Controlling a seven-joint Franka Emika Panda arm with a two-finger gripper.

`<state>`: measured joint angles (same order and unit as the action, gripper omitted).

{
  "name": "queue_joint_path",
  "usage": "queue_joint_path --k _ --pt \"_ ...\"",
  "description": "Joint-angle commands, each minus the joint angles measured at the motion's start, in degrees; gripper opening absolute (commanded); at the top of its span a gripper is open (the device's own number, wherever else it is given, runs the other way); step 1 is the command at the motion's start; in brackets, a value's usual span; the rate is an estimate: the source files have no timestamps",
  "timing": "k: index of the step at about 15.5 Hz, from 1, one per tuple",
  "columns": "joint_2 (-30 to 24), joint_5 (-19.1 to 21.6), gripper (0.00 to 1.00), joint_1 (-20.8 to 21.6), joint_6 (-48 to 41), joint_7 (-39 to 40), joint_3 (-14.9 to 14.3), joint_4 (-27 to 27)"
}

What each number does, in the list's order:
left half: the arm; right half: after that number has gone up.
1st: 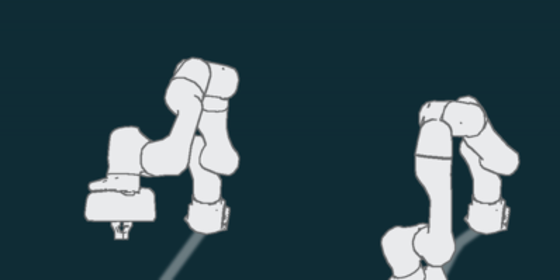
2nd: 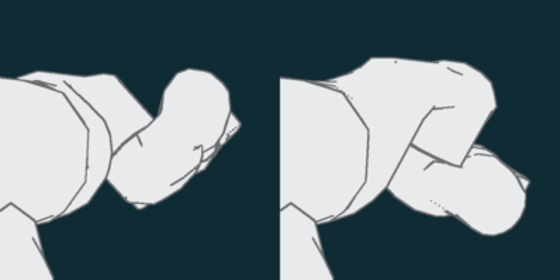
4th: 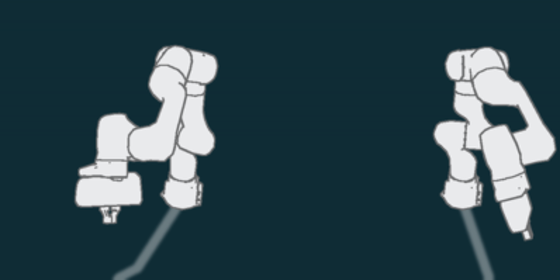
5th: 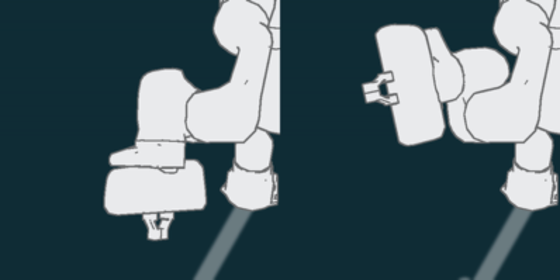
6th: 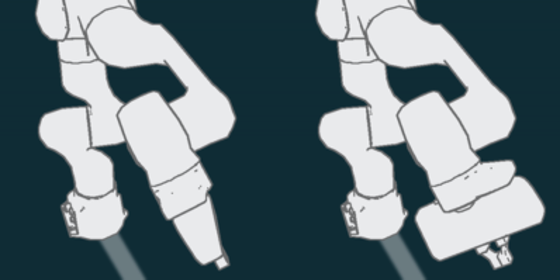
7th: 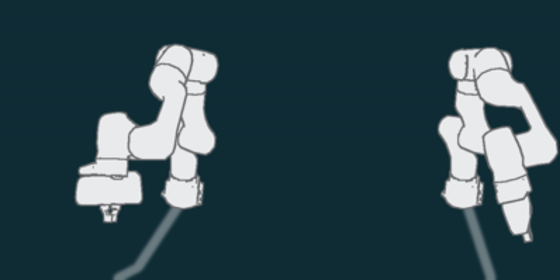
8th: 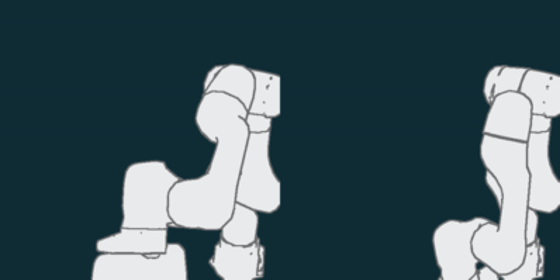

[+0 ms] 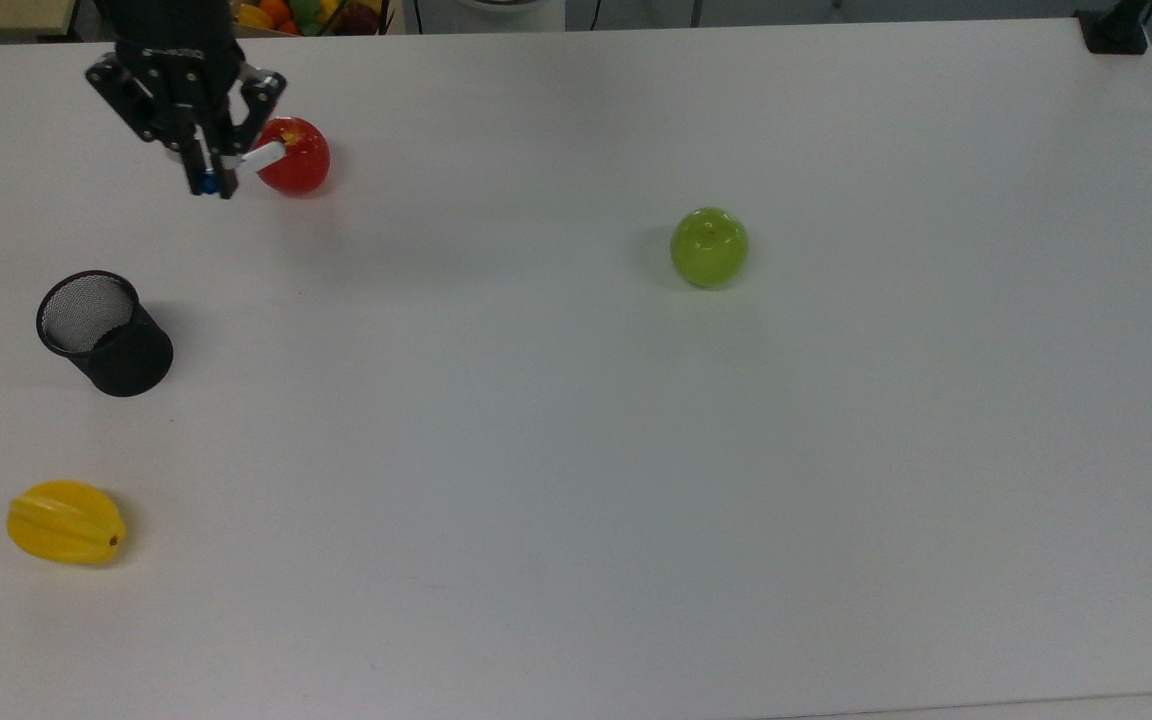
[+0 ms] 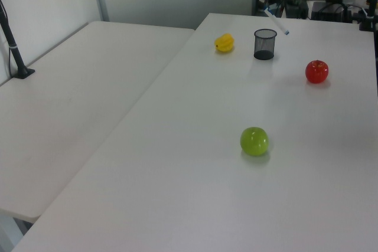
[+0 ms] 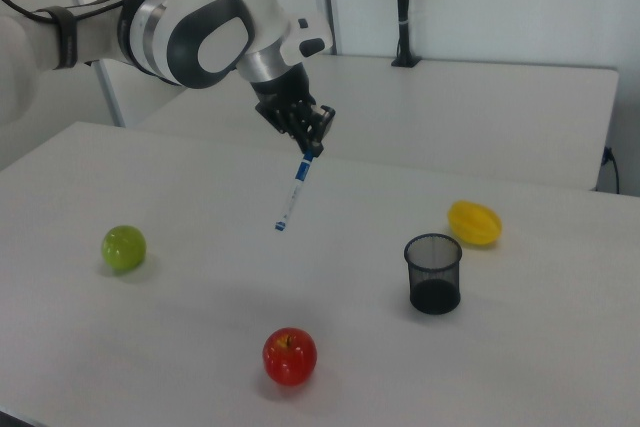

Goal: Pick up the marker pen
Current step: 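Carry the marker toward the green apple and lower it to the table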

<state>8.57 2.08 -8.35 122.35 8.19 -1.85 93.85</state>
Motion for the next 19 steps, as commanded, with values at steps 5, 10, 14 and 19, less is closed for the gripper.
queue_joint_path --k 5,10,14,19 --pt "4.34 6.00 0.02 6.41 -8.53 0.43 1.06 3.97" --pt "9.09 6.09 0.02 7.82 -4.94 -0.10 3.87 5.98" --pt "11.55 6.18 0.02 8.44 0.08 -1.94 6.77 7.66" --pt "13.40 6.09 0.03 9.14 0.44 -4.41 9.76 7.66"
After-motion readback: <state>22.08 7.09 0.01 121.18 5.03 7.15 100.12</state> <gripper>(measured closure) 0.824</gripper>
